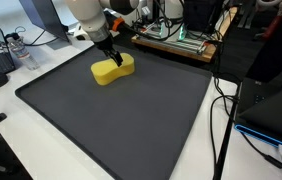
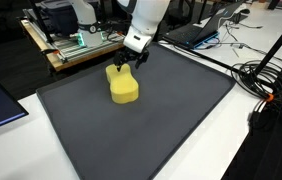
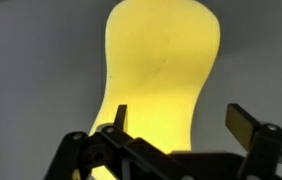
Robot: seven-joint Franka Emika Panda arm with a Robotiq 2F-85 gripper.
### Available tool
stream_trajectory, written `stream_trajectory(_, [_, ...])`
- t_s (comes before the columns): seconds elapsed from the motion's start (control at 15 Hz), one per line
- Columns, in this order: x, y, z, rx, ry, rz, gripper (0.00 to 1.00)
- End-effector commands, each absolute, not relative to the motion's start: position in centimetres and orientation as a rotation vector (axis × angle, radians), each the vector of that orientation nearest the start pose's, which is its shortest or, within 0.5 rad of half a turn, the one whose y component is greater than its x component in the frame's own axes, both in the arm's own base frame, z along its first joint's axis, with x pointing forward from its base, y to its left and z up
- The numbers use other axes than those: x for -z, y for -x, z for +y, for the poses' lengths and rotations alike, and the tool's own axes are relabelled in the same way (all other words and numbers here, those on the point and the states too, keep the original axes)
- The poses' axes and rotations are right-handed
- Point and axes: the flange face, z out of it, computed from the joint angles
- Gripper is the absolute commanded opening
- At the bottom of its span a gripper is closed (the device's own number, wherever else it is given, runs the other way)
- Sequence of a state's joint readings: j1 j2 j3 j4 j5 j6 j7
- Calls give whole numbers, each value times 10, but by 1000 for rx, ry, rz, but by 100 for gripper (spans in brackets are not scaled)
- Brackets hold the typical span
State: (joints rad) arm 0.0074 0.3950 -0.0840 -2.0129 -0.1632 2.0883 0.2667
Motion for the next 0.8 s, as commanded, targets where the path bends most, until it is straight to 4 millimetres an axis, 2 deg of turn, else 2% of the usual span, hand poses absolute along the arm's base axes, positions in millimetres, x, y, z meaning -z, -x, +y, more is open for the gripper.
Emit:
stream_trajectory(0.0, [-225,-533,-59,-466,3258,510,100])
stream_trajectory(0.07, [-226,-551,-56,-507,3264,450,100])
stream_trajectory(0.27, [-217,-540,-60,-504,3259,483,100])
stream_trajectory(0.53, [-219,-540,-60,-499,3259,487,100])
stream_trajectory(0.73, [-210,-542,-65,-513,3228,574,100])
